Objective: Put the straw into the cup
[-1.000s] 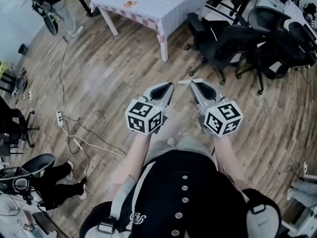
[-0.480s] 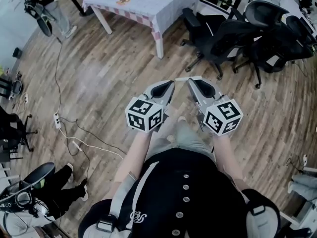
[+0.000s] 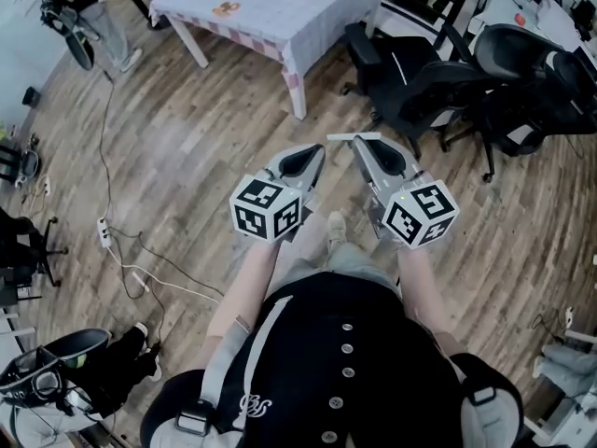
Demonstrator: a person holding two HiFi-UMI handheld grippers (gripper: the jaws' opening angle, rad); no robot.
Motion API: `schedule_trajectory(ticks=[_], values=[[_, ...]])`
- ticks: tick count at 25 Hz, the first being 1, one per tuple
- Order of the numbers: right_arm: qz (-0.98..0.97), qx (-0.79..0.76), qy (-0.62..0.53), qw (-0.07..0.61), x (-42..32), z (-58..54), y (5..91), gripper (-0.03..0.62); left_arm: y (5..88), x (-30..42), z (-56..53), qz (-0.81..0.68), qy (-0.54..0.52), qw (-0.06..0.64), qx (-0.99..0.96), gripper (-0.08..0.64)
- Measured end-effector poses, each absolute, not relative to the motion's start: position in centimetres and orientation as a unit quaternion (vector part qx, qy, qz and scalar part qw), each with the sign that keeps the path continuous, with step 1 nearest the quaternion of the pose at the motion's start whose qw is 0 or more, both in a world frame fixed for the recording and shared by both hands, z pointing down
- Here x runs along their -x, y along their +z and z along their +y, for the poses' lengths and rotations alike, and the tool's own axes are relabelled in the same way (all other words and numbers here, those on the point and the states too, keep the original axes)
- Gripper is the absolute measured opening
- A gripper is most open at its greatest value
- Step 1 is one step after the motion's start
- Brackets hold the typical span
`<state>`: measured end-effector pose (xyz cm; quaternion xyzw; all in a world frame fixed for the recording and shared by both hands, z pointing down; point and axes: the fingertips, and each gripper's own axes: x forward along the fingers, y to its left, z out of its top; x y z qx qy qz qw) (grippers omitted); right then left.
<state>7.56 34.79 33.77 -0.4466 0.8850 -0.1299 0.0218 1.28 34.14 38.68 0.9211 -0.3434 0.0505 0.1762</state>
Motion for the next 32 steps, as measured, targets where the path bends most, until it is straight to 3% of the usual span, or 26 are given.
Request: schedule_trajectory(ticks=[19, 32], values=[[0.898, 0.414, -0.146, -0.012, -12.5, 17.1, 35.0, 0.046, 39.4, -6.5, 17.8, -0.366, 0.046, 0.202, -0.907, 0.0], [0.889, 0.429, -0.157, -0.025, -12.8, 8.6, 37.1, 0.046, 41.1, -5.3, 8.5, -0.371, 0.057, 0.212, -0.903, 0.0]])
